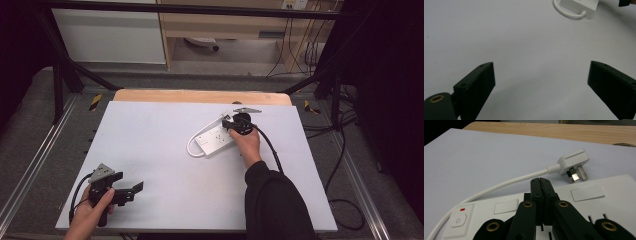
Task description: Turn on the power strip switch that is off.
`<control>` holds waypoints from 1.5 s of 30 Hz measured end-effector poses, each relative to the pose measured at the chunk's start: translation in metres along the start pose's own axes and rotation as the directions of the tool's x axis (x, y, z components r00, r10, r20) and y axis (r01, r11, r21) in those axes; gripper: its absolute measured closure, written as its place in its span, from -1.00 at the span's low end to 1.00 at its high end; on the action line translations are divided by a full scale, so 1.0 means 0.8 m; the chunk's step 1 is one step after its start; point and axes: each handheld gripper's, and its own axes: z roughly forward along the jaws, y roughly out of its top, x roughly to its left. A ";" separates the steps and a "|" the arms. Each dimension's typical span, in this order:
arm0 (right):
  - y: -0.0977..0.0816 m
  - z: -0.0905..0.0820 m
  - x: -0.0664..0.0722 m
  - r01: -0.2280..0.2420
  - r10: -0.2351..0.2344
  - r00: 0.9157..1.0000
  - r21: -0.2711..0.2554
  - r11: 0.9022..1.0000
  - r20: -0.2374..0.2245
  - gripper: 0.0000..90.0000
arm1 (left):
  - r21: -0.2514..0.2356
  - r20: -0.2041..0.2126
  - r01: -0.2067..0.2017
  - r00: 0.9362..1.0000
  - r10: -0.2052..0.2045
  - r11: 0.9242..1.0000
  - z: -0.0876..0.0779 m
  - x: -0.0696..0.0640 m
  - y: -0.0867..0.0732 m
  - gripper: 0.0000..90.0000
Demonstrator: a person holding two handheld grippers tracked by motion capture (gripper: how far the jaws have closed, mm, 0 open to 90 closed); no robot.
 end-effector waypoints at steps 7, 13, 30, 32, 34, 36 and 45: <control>-0.002 0.002 0.003 0.002 -0.002 1.000 0.006 1.000 -0.004 1.00 | 0.000 0.000 -0.001 1.000 0.001 1.000 0.000 0.000 0.000 -0.83; -0.003 0.003 0.003 0.006 -0.006 1.000 0.008 1.000 -0.005 1.00 | 0.001 0.001 -0.001 1.000 0.001 1.000 0.000 0.000 0.000 -0.83; -0.005 0.005 0.004 0.003 -0.002 1.000 0.009 1.000 -0.009 1.00 | -0.003 -0.001 0.003 1.000 -0.003 1.000 -0.001 0.001 0.000 -0.83; -0.006 0.005 0.004 0.003 -0.003 1.000 0.009 1.000 -0.009 1.00 | -0.004 -0.001 0.004 1.000 -0.004 1.000 -0.001 0.000 0.000 -0.83; -0.006 0.006 0.004 0.002 -0.002 1.000 0.007 1.000 -0.010 1.00 | -0.004 0.000 0.003 1.000 -0.003 1.000 -0.001 0.000 0.000 -0.83; -0.006 0.006 0.005 0.001 -0.001 1.000 0.005 1.000 -0.012 1.00 | -0.003 -0.001 0.003 1.000 -0.003 1.000 -0.001 0.000 0.000 -0.83; -0.007 0.006 0.006 0.004 -0.004 1.000 0.001 1.000 -0.011 1.00 | -0.003 -0.001 0.003 1.000 -0.003 1.000 -0.001 0.000 0.000 -0.83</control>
